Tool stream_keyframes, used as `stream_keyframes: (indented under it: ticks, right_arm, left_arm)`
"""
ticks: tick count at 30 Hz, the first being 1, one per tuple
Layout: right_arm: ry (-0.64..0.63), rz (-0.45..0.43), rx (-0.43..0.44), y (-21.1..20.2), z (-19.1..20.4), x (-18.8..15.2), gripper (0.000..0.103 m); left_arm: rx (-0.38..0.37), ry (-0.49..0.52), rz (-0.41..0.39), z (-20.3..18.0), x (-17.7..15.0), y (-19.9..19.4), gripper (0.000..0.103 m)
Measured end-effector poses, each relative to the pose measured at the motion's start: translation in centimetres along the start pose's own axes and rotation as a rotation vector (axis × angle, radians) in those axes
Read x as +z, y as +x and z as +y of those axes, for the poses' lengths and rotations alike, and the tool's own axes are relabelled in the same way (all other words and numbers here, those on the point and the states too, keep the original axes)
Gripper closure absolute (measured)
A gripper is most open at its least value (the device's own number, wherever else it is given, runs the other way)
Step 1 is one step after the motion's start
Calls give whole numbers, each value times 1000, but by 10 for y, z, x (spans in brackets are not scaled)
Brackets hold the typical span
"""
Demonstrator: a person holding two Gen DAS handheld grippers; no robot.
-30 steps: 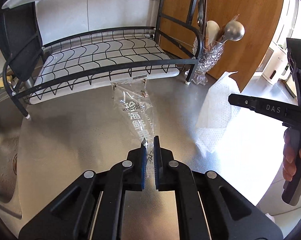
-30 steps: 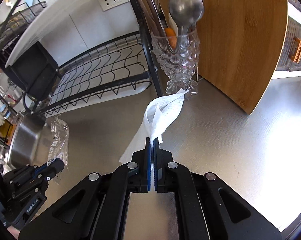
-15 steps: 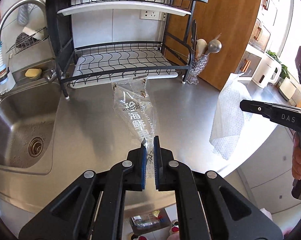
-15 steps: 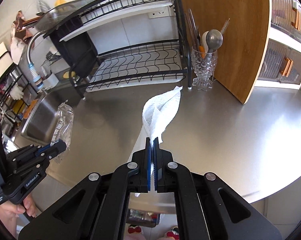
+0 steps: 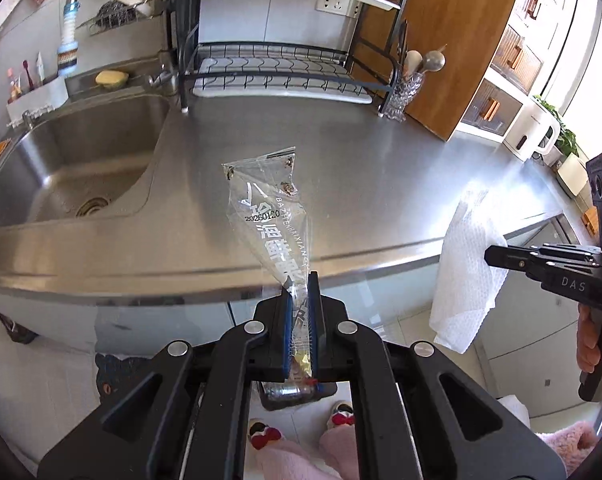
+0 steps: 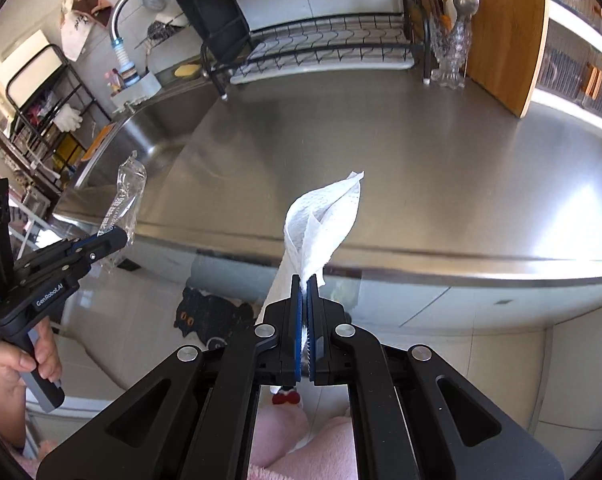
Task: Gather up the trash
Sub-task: 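Carry the snack packet and paper towel down over the bin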
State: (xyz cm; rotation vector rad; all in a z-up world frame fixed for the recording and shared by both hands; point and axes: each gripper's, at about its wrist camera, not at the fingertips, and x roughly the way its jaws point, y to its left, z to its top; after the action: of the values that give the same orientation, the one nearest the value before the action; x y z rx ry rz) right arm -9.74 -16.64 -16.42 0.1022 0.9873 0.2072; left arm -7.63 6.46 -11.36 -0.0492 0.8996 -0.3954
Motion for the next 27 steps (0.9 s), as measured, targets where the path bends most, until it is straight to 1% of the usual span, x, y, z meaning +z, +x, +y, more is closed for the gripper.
stream_keyframes:
  ticks: [3, 6, 11, 16, 21, 25, 27]
  right_arm:
    - [25, 78, 3, 26, -1, -28, 100]
    - [48, 139, -1, 54, -2, -51, 100]
    - [71, 197, -12, 101, -6, -78, 100]
    - [62, 251, -42, 154, -7, -103, 100]
    - [84, 310, -53, 208, -12, -124, 100]
    - [115, 342, -62, 248, -21, -135, 100]
    - [126, 361, -71, 267, -25, -140, 100]
  left_arm:
    - [-2, -40, 53, 11, -29, 11, 98]
    - [1, -65, 119, 19, -56, 32, 98]
    - [10, -79, 216, 28, -97, 75, 98]
    - [-6, -69, 334, 34, -134, 132, 98]
    - [-26, -55, 424, 37, -159, 190, 98]
    - [-31, -48, 470, 41, -173, 233, 98]
    - [-39, -65, 497, 45, -178, 252, 98]
